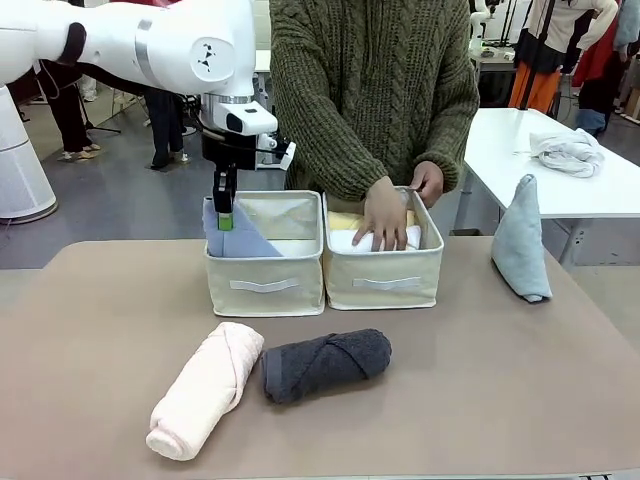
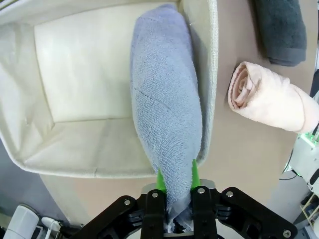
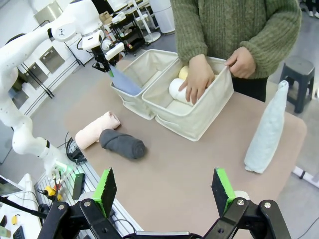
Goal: Sort the towels based on their folding style.
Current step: Pick up one triangle-folded towel and place it in the left Fabric basket, then pick up another triangle-folded towel from the table and place it in the left Fabric basket.
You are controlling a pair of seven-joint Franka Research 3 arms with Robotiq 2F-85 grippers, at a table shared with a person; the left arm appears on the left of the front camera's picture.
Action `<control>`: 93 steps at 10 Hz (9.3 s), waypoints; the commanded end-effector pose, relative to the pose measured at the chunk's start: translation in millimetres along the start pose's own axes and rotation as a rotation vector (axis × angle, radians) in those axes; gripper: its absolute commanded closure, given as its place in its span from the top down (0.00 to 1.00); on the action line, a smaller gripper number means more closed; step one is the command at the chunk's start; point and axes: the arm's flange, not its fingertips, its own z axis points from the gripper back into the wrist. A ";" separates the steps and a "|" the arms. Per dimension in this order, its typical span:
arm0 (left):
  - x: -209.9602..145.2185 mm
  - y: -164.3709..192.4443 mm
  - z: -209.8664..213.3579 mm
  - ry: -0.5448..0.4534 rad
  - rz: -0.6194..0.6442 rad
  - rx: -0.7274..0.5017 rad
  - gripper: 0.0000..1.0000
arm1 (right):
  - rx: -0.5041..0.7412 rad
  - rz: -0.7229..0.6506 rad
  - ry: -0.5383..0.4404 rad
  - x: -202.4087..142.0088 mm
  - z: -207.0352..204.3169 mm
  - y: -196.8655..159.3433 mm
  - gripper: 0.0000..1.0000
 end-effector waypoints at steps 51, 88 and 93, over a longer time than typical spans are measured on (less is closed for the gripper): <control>-611.3 -111.9 -40.8 -1.380 0.093 0.001 1.00 | 0.016 0.016 -0.016 0.4 -0.8 -2.4 1.00; -608.5 -104.6 -34.2 -1.378 0.116 -0.008 1.00 | -0.726 -0.529 0.690 132.7 -340.7 -250.8 1.00; -608.5 -104.6 -34.2 -1.378 0.116 -0.008 1.00 | -0.584 -0.526 0.686 129.0 -339.8 -261.4 0.41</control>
